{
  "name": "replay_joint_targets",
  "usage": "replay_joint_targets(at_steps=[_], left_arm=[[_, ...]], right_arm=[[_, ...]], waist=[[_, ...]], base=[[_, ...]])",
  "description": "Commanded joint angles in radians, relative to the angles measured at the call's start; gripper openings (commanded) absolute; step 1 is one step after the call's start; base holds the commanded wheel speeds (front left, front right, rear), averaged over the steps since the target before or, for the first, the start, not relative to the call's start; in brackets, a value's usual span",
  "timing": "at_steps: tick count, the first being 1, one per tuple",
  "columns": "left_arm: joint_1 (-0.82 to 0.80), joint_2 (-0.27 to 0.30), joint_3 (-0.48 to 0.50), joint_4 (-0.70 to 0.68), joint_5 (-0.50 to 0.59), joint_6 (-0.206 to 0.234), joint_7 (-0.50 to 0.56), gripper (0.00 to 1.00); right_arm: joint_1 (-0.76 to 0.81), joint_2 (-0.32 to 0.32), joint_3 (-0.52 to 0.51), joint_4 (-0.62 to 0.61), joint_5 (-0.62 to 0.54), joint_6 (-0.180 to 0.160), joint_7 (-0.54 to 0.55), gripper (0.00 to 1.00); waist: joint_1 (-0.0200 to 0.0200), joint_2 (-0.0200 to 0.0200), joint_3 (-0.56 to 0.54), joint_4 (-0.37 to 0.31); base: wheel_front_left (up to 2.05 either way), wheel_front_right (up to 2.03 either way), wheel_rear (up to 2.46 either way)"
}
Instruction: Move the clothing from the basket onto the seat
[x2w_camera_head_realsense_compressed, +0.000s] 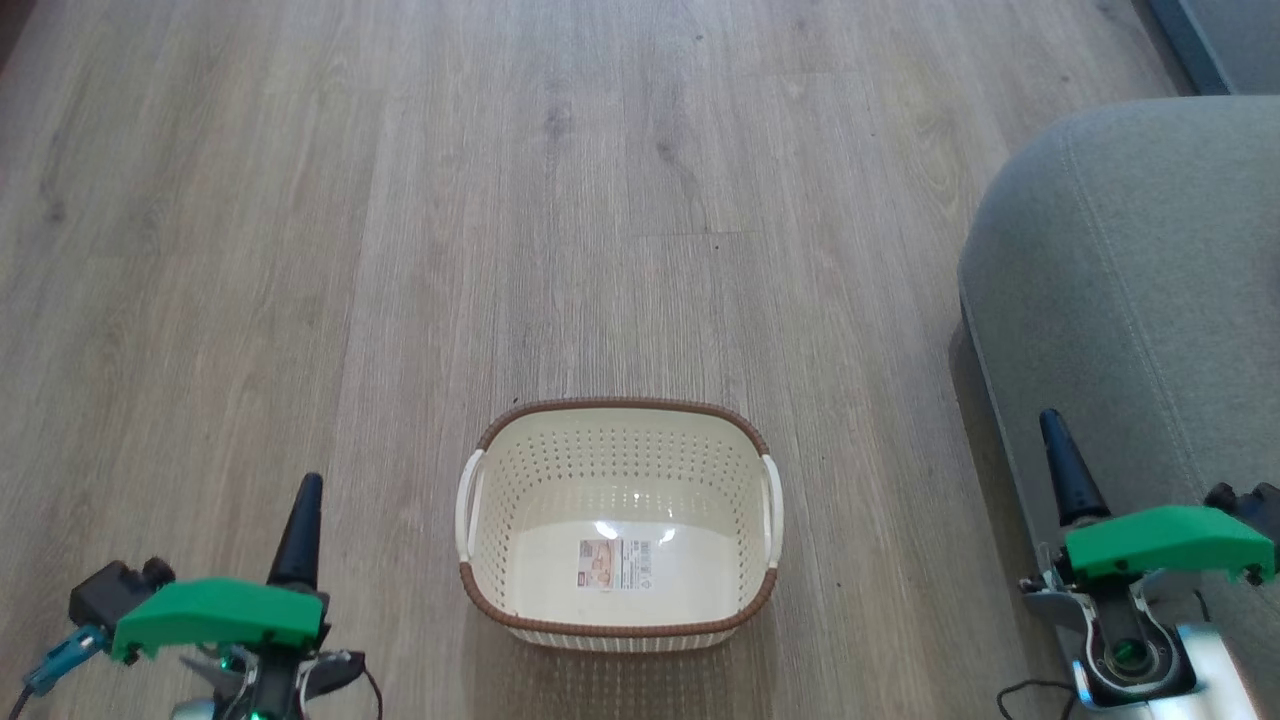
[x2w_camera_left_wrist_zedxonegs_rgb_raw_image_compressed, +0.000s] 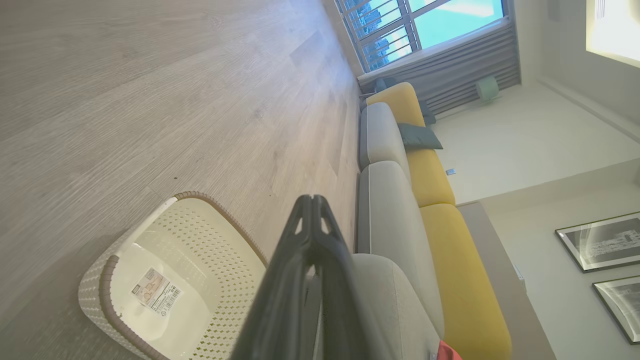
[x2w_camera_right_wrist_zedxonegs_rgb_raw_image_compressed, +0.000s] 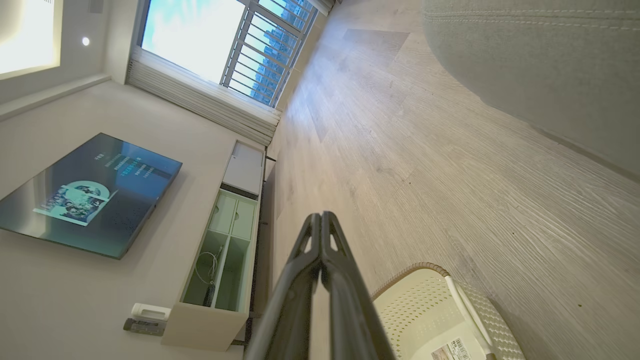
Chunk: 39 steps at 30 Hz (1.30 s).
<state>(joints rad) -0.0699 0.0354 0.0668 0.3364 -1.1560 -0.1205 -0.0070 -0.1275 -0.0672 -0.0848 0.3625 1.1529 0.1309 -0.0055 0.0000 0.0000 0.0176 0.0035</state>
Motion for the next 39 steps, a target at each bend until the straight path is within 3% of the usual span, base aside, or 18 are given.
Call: replay_joint_targets(at_steps=[1,39], left_arm=[[-0.039,0.011,0.028,-0.042,-0.027,-0.006,0.011,0.00],[-0.038,0.015,0.047,-0.090,-0.441,-0.010,0.117,0.00]], right_arm=[[-0.014,0.003,0.010,-0.042,0.028,0.000,0.009,0.00],[0.019,0.017,-0.028,-0.116,0.444,0.000,0.116,0.00]], waist=[[0.0000,0.0000,0.000,0.000],[0.0000,0.0000,-0.014,-0.003]], base=[[0.00,0.00,0.00],[0.00,0.00,0.00]])
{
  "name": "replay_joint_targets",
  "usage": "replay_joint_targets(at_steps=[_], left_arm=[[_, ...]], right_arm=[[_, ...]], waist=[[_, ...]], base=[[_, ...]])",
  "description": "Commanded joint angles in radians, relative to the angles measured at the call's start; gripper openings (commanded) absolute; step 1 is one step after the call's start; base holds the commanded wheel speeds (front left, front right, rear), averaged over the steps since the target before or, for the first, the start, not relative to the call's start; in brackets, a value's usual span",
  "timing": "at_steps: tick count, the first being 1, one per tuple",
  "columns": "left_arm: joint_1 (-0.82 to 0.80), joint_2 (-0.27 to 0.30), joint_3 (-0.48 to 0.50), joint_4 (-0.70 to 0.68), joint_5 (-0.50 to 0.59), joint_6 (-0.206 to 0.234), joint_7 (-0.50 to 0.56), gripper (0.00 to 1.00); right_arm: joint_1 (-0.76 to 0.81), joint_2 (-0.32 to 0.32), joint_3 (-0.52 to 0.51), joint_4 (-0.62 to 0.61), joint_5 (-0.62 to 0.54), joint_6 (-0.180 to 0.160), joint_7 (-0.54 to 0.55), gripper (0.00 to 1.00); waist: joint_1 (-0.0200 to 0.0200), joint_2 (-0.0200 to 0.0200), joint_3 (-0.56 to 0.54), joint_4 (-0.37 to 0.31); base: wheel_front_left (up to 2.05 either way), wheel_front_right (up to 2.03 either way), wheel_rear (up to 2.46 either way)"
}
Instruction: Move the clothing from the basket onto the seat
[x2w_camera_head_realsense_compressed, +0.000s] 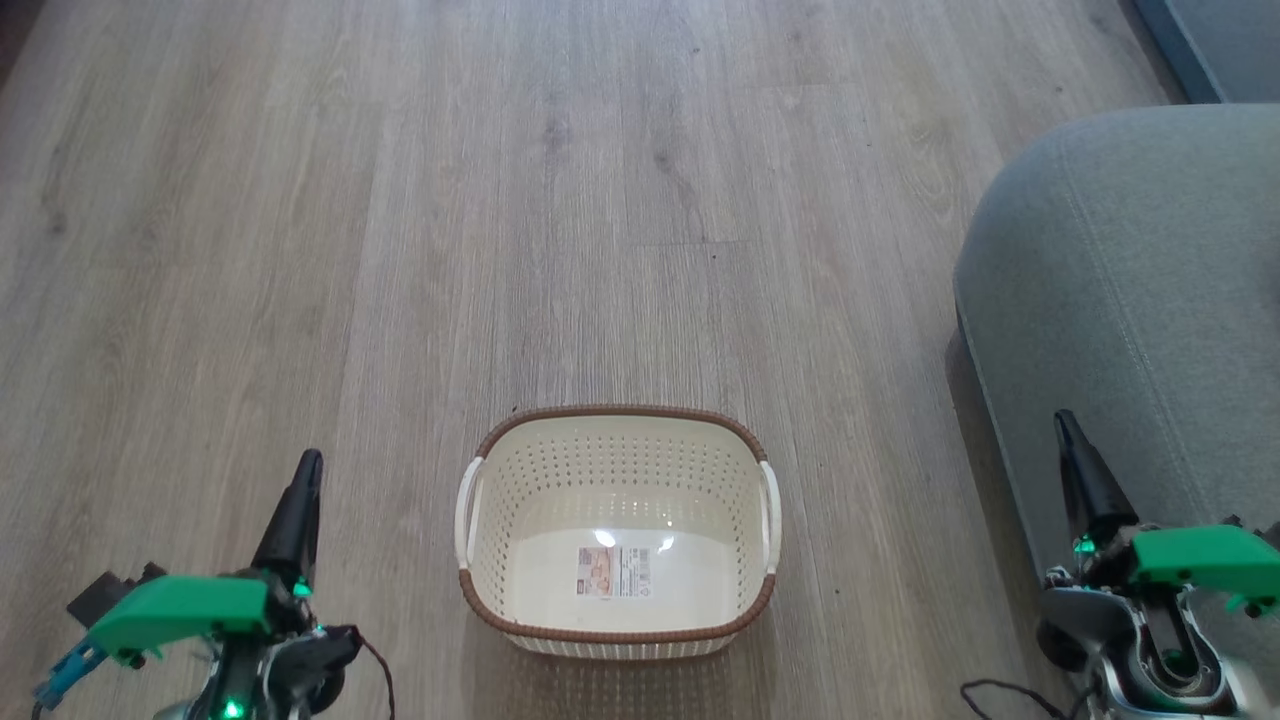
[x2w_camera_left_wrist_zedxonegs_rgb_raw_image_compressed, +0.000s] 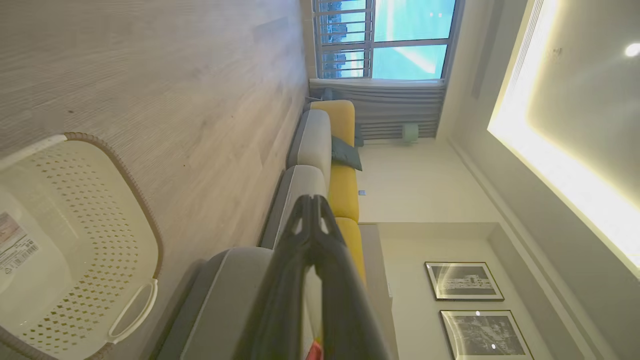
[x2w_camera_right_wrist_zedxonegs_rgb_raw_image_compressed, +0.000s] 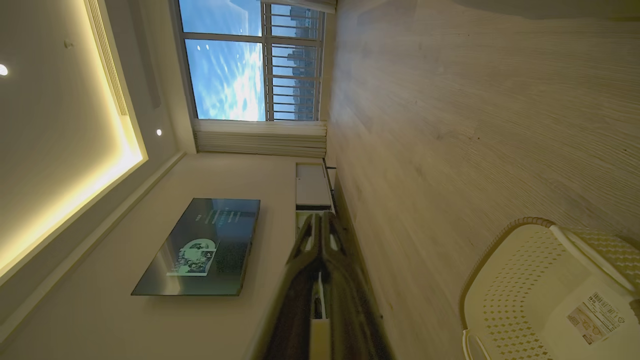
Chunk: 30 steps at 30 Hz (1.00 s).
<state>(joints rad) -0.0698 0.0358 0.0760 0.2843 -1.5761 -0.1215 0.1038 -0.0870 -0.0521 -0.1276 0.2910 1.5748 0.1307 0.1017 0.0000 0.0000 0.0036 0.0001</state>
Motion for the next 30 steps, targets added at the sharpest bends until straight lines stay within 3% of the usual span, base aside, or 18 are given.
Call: replay_joint_targets(at_steps=[1,30], left_arm=[[-0.038,0.014,0.038,-0.039,-0.032,-0.009,0.009,0.00],[-0.038,0.014,0.038,-0.039,-0.032,-0.009,0.009,0.00]], right_arm=[[-0.021,0.002,0.014,-0.046,0.033,0.000,0.012,0.00],[-0.021,0.002,0.014,-0.046,0.034,0.000,0.012,0.00]], waist=[[0.0000,0.0000,-0.001,0.000],[0.0000,0.0000,-0.001,0.000]], base=[[0.00,0.00,0.00],[0.00,0.00,0.00]])
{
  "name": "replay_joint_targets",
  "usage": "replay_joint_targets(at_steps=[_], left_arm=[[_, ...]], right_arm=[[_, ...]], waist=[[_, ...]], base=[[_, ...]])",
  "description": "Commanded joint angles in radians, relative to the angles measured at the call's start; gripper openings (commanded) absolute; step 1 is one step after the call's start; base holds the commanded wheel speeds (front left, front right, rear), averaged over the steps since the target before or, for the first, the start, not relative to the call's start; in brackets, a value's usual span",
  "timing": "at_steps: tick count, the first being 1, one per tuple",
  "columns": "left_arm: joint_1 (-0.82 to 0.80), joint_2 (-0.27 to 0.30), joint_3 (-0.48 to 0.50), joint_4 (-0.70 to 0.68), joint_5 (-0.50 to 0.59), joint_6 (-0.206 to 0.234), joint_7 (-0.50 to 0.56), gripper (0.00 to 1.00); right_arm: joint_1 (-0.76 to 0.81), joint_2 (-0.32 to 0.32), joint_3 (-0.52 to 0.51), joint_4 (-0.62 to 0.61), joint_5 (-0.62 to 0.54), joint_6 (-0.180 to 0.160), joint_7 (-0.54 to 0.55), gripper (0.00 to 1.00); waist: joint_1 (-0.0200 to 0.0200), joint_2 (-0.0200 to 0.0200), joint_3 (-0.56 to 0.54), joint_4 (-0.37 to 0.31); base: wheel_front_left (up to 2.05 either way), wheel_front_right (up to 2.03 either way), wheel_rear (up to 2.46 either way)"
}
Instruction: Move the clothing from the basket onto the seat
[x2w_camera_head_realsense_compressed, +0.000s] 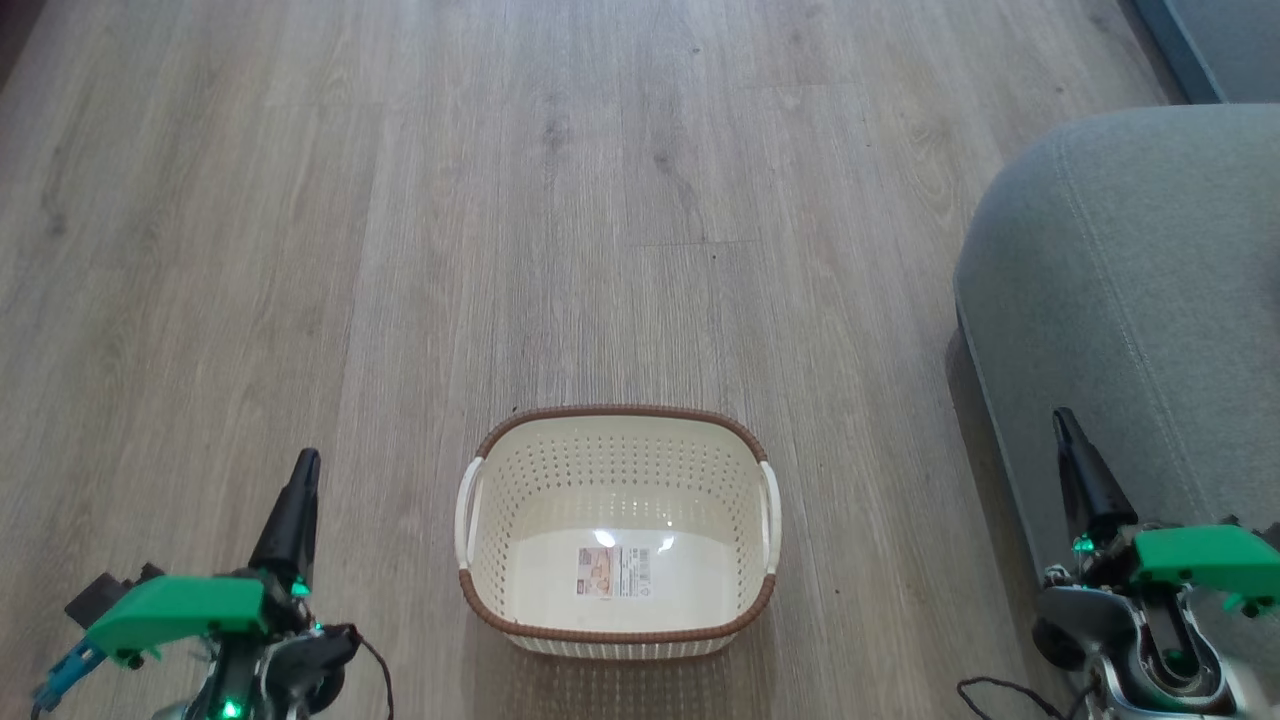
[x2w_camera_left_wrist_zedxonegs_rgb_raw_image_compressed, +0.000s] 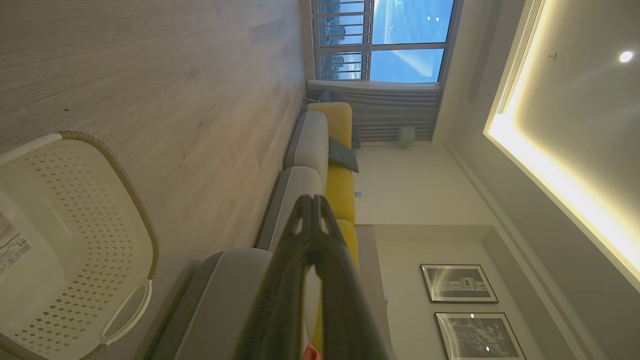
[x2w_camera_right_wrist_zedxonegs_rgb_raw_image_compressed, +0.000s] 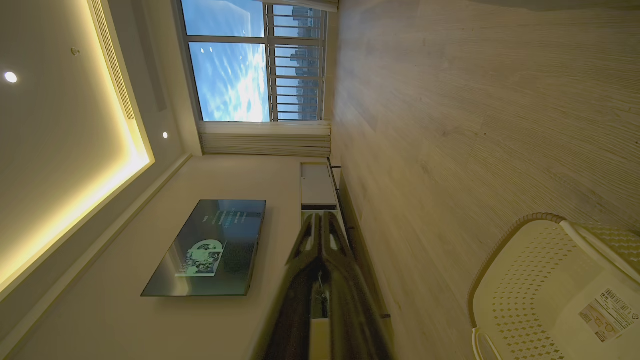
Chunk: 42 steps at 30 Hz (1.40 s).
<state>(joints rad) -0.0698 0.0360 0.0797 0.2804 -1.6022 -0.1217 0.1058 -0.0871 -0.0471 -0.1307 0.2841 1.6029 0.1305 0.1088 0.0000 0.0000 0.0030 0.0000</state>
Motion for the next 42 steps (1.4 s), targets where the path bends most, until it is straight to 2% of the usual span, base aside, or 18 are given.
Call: replay_joint_targets(at_steps=[1,42], left_arm=[[-0.038,0.014,0.034,-0.035,-0.006,-0.009,0.008,0.00],[-0.038,0.014,0.034,-0.035,-0.006,-0.009,0.007,0.00]], right_arm=[[-0.021,-0.003,0.017,-0.039,0.006,0.000,0.005,0.00],[-0.021,-0.003,0.017,-0.039,0.006,0.000,0.004,0.00]], waist=[[0.0000,0.0000,0.000,0.000],[0.0000,0.0000,0.000,0.000]], base=[[0.00,0.00,0.00],[0.00,0.00,0.00]])
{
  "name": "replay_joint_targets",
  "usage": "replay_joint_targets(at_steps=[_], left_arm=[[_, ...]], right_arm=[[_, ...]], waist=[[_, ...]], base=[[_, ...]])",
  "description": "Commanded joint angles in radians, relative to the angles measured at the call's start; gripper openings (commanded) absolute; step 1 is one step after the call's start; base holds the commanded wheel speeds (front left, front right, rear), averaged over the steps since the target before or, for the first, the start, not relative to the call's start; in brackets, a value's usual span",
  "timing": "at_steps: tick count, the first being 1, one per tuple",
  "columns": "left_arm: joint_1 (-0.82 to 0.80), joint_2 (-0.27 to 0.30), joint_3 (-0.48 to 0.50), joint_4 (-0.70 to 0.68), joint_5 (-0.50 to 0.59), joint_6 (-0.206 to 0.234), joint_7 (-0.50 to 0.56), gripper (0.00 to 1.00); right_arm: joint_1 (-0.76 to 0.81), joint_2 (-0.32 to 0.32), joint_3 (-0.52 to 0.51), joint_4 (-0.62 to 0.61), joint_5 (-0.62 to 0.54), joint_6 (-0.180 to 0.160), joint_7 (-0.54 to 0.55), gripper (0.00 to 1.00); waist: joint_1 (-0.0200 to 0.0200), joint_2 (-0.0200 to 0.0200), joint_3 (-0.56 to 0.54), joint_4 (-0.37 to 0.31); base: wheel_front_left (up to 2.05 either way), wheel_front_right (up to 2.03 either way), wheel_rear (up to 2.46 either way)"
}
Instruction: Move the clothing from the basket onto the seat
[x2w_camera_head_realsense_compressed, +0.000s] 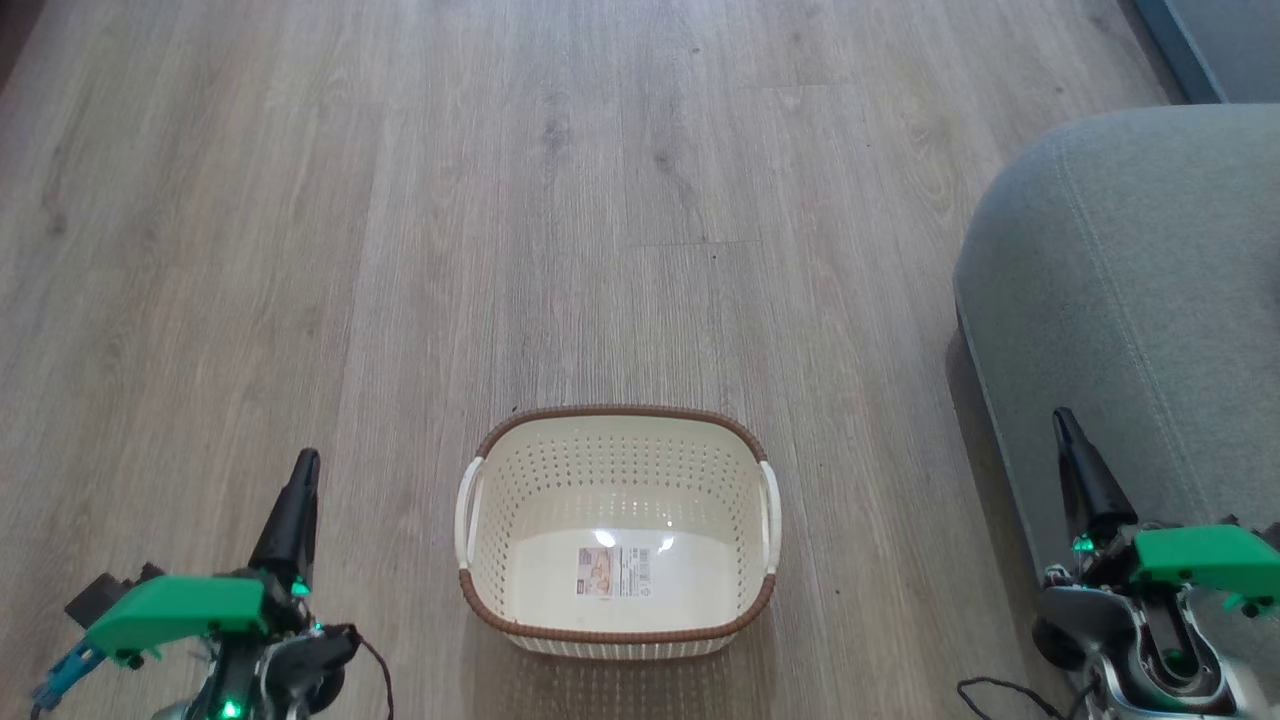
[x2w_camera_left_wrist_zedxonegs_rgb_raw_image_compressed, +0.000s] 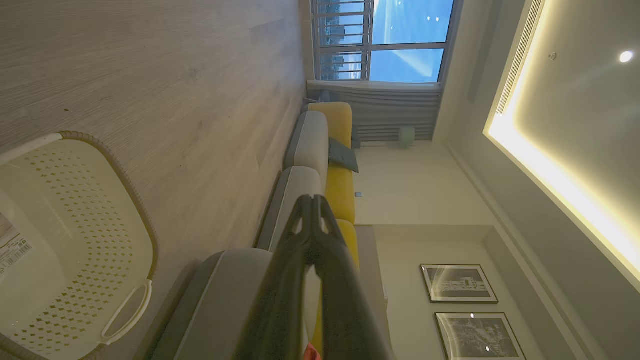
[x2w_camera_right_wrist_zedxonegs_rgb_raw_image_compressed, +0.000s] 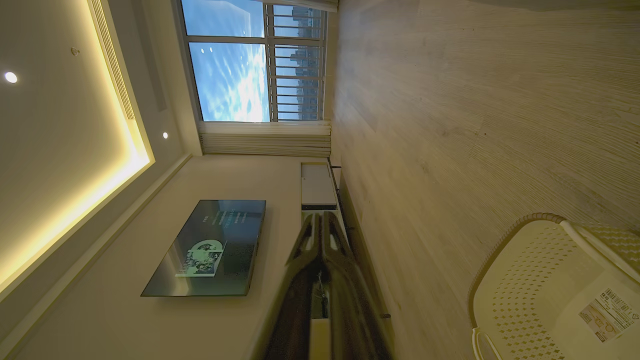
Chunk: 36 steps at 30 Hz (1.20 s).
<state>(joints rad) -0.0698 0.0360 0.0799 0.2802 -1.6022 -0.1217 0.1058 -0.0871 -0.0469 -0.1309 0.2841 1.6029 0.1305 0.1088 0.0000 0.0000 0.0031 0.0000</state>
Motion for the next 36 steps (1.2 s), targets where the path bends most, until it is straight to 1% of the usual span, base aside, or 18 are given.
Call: replay_joint_targets(at_steps=[1,36], left_arm=[[-0.038,0.014,0.034,-0.035,-0.006,-0.009,0.007,0.00],[-0.038,0.014,0.034,-0.035,-0.007,-0.009,0.007,0.00]], right_arm=[[-0.021,-0.003,0.017,-0.039,0.006,0.000,0.004,0.00],[-0.021,-0.003,0.017,-0.039,0.006,0.000,0.004,0.00]], waist=[[0.0000,0.0000,0.000,0.000],[0.0000,0.0000,0.000,0.000]], base=[[0.00,0.00,0.00],[0.00,0.00,0.00]])
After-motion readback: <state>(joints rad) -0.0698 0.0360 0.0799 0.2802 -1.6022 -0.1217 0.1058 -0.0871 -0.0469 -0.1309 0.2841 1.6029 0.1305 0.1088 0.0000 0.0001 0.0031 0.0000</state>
